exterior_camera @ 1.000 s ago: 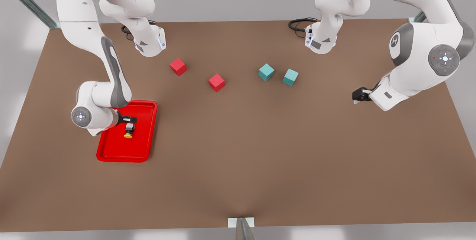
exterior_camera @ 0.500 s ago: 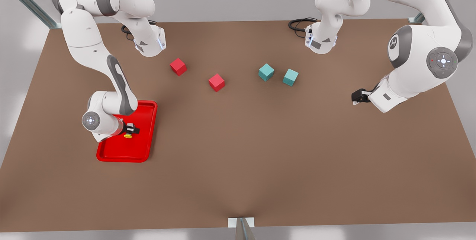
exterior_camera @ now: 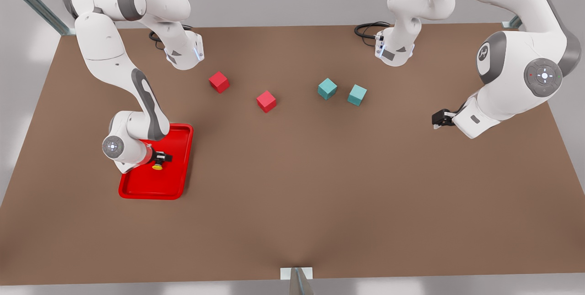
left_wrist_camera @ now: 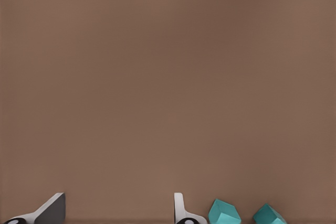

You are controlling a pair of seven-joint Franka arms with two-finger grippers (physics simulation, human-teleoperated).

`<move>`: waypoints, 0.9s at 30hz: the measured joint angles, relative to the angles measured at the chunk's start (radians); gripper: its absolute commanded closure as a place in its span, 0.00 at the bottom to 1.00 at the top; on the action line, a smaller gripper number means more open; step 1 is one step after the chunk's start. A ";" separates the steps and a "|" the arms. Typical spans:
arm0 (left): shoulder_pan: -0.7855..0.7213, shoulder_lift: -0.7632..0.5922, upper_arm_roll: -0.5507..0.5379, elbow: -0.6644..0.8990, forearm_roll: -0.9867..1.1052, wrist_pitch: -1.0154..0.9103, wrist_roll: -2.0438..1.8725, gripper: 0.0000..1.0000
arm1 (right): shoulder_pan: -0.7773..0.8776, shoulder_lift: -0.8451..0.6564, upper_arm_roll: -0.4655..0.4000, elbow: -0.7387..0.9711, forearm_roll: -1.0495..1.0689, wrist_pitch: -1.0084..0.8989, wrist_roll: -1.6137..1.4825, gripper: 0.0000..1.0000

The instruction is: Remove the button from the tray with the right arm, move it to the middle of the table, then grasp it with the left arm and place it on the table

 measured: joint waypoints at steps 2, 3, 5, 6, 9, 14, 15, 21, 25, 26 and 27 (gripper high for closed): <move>0.000 0.000 0.000 0.000 0.000 0.000 0.000 0.00 | 0.000 0.006 0.000 0.001 0.003 0.000 -0.008 0.27; 0.000 0.000 0.000 0.000 0.000 0.000 0.000 0.00 | 0.000 0.007 0.000 0.001 0.005 -0.001 -0.013 0.40; 0.000 0.000 0.000 0.000 0.000 -0.001 0.000 0.00 | 0.000 0.007 0.000 0.003 0.009 -0.002 -0.024 0.53; 0.000 0.000 0.000 0.000 0.000 -0.001 0.000 0.00 | 0.000 0.007 0.000 0.003 0.012 -0.002 -0.030 0.55; 0.000 0.000 0.000 0.000 0.000 -0.001 0.000 0.00 | 0.000 0.007 0.000 0.003 0.016 -0.003 -0.046 0.56; 0.000 0.000 0.000 0.000 0.000 -0.002 0.000 0.00 | 0.009 0.000 0.001 0.024 0.017 -0.025 -0.068 0.56; 0.000 0.000 0.000 0.000 0.000 -0.002 0.000 0.00 | 0.012 -0.004 0.002 0.029 0.017 -0.032 -0.071 0.56; 0.000 0.000 0.000 0.000 0.000 -0.003 0.000 0.00 | 0.175 -0.033 0.005 0.134 0.054 -0.104 -0.060 0.56; 0.000 0.001 -0.001 -0.003 0.000 -0.003 0.000 0.00 | 0.411 -0.028 0.005 0.326 0.129 -0.201 0.024 0.56; 0.000 0.003 0.000 -0.003 0.000 -0.003 0.000 0.00 | 0.482 -0.008 0.006 0.377 0.149 -0.218 0.059 0.56; 0.000 0.004 0.000 -0.003 0.000 -0.003 0.000 0.00 | 0.547 0.027 0.006 0.438 0.165 -0.232 0.096 0.56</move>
